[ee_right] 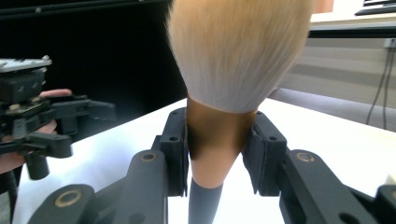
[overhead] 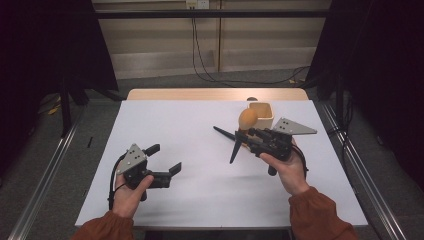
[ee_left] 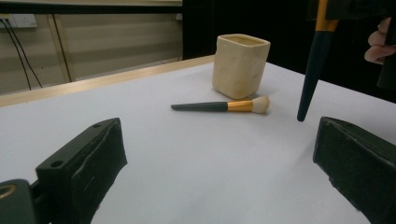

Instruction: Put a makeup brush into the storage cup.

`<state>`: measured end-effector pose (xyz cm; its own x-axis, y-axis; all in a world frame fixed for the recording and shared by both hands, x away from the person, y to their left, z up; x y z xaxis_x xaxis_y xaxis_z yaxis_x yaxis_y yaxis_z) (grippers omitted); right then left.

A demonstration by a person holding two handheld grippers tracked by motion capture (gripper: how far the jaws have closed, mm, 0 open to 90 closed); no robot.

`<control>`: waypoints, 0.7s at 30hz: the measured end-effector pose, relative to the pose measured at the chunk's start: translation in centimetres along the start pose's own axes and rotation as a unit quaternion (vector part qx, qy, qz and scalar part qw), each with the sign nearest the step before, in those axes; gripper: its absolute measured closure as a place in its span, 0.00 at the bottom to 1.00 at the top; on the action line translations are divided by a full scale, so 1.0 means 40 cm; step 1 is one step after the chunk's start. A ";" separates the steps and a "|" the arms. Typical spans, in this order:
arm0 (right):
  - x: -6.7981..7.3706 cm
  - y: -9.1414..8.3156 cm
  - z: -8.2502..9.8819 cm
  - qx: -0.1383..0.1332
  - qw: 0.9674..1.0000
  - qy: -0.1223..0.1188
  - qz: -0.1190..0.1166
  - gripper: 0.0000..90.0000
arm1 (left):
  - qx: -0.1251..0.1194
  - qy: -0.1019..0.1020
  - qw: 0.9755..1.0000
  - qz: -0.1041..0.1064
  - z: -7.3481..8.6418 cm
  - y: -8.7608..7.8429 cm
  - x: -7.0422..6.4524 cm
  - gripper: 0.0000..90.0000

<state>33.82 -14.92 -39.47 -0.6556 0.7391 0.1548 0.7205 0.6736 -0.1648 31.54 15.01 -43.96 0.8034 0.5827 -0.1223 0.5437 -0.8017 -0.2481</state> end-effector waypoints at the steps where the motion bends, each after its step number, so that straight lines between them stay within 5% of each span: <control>1: -0.006 -0.004 -0.004 -0.001 1.000 0.000 0.005 0.71 | -0.001 0.000 1.000 0.000 0.000 -0.004 0.000 0.02; 21: -0.086 -0.038 -0.079 -0.014 0.998 -0.018 0.050 0.71 | -0.006 -0.015 0.999 -0.038 0.045 -0.114 0.017 0.03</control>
<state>35.71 -18.50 -36.69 -0.5871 0.8030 0.1031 0.7886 0.5960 -0.1511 29.18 19.30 -44.63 0.7527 0.6449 -0.1326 0.6053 -0.7570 -0.2460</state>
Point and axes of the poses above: each handheld gripper's, and its own axes: y roughly forward along the jaws, z roughly out of its underside, x roughly to its left, the point moved 6 cm from there along y, roughly forward along the jaws, and after that the axes turned 6 degrees about z, right-handed, at the moved point
